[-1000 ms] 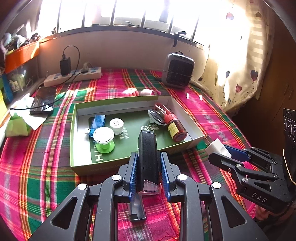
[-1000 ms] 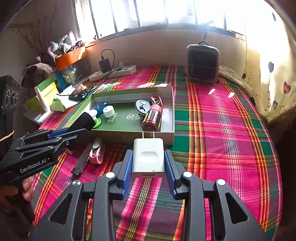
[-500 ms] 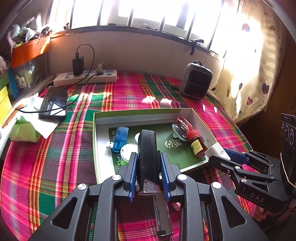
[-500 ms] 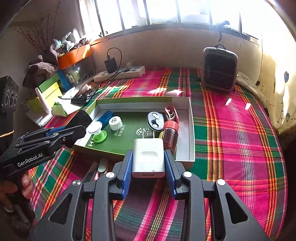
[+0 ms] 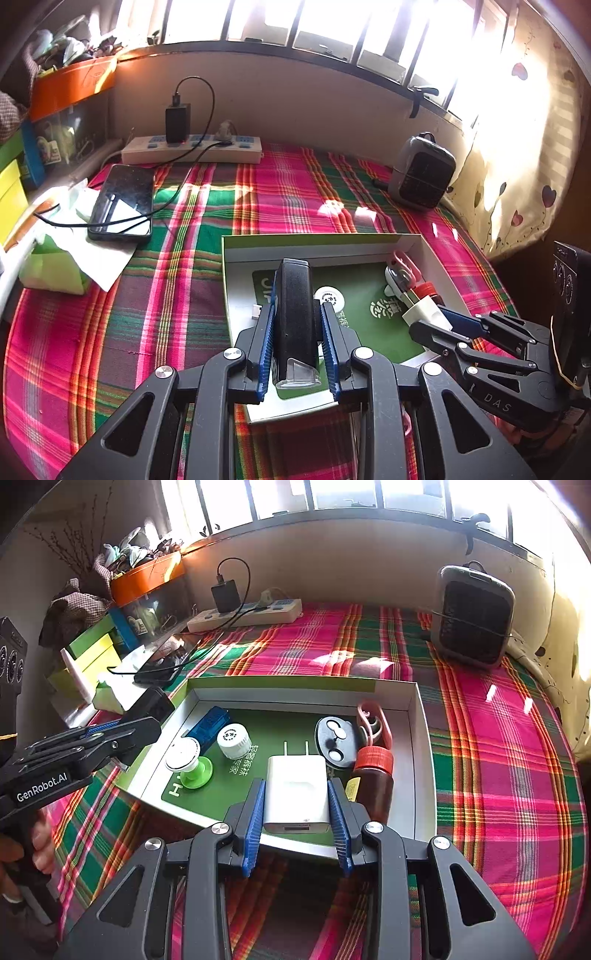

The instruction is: Organize rigid objects

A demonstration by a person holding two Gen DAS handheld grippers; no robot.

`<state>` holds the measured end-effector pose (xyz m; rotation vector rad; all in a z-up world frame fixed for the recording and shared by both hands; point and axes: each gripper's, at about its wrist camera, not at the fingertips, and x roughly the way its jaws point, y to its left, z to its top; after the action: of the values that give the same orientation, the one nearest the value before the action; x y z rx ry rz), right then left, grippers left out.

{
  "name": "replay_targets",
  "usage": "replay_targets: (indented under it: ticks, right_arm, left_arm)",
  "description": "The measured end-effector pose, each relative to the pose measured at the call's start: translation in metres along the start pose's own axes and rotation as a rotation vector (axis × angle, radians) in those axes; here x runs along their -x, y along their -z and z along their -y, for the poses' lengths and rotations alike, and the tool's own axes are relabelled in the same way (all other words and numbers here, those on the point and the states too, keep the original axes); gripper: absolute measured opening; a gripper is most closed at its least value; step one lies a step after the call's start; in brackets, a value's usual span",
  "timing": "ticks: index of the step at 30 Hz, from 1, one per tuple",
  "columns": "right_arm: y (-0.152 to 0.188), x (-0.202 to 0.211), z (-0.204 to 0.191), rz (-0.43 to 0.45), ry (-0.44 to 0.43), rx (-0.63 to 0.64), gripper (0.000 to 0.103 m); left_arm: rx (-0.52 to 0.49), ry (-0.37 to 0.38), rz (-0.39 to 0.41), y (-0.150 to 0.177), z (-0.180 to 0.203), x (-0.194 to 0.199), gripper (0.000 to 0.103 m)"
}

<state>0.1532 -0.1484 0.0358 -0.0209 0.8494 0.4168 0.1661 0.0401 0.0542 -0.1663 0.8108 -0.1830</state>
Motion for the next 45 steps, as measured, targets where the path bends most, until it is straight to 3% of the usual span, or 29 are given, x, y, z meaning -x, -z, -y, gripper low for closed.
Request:
replay_targets:
  ticks: [15,35,45]
  right_arm:
    - [-0.001,-0.029,-0.002,-0.044,0.008,0.026,0.035]
    - [0.0,-0.035,0.005,-0.04,0.096,0.043,0.035]
    - [0.002,-0.033,0.007,-0.021,0.088,0.035,0.035]
  left_arm:
    - [-0.001,0.011,-0.019,-0.012,0.001,-0.019,0.023]
    - [-0.031,0.058,-0.043,-0.021,0.031,-0.036,0.023]
    - [-0.061,0.053,-0.071,-0.025,0.048,-0.052,0.023]
